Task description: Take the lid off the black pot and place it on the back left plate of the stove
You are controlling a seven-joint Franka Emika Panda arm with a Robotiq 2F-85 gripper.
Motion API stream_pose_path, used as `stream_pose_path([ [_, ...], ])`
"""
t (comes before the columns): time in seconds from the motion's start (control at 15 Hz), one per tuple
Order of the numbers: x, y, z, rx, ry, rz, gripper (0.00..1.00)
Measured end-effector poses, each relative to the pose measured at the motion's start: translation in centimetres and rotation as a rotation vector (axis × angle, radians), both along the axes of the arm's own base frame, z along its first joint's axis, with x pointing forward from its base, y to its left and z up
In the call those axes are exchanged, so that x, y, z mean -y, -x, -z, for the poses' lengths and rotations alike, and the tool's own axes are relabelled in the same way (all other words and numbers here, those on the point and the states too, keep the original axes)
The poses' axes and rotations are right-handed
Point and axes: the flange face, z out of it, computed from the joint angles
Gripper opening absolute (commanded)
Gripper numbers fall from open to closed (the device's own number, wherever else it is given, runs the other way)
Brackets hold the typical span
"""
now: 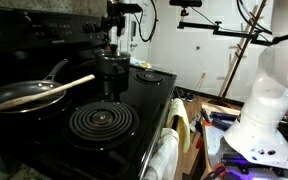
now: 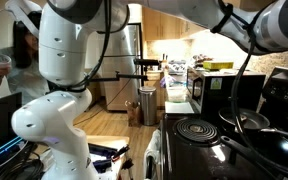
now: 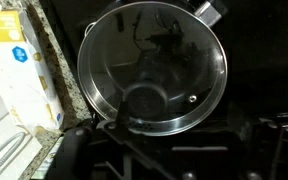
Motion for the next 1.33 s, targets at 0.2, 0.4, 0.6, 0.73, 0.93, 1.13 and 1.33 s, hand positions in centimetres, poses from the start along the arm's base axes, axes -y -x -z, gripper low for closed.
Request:
stream_pose_path([
  [0.2,-0.2,0.0,0.5,-0.009,-0.009,0.017,1.00],
  [0.4,0.5,-0.1,1.6,-0.023,-0.018,0.068,1.00],
  [0.6,2.0,-0.3,2.4,-0.042,-0.021,0.118,1.00],
  [0.73,3.0,-0.3,2.7,-0.061,-0.034,0.148,1.00],
  [0.93,4.0,-0.8,2.8,-0.085,-0.060,0.179,1.00],
  [1.13,4.0,-1.8,2.8,-0.093,-0.100,0.193,1.00],
  [1.33,3.9,-2.8,3.2,-0.106,-0.133,0.189,1.00],
])
